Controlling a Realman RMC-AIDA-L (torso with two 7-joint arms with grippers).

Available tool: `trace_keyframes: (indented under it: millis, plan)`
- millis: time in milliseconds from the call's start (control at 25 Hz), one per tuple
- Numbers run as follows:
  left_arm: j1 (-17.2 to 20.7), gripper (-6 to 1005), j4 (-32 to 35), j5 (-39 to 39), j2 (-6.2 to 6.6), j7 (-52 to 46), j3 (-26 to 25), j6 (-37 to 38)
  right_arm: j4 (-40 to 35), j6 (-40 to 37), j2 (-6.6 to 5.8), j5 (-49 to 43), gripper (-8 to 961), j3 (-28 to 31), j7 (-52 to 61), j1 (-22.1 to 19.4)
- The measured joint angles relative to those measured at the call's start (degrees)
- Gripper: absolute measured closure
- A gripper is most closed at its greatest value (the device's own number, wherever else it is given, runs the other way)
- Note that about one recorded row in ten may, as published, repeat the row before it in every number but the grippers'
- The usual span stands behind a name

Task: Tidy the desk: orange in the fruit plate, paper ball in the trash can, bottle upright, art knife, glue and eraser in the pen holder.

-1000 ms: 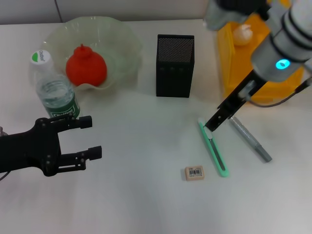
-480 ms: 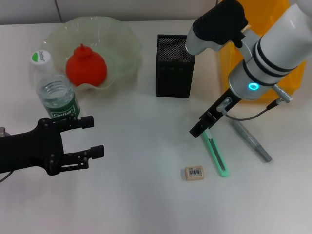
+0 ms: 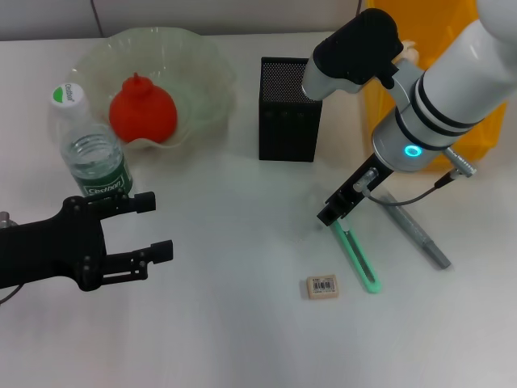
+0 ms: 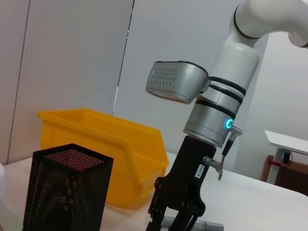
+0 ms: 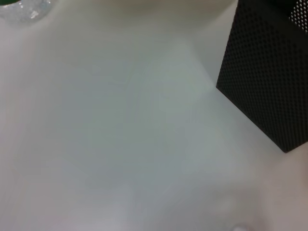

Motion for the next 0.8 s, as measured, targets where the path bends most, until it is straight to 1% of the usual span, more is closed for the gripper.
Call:
trace_keyframes:
  millis: [160,360,600,800]
  plan:
    - [0.1,202,0.0,0.1,-0.13,0.0,0.0,0.0,0.8,0.4,0.00,0.0,472,0.0,-0.1,0.0]
    - [0.1,202,0.0,0.1,-0.14,0.0,0.0,-0.1,1.2,0.9,0.00,0.0,711,-0.1,-0.1,0.1]
    - [0.1,202,0.0,0.1,-0.20,0.1,0.0,-0.2,1.1,0.9,0.00,0.0,712,-0.1,-0.1,0.1]
    - [0.2,202,0.0,0.2,-0.19,0.3,-0.6,-0.3,-0.1,0.2,0.00,0.0,761,0.0,-0.4,-0.1]
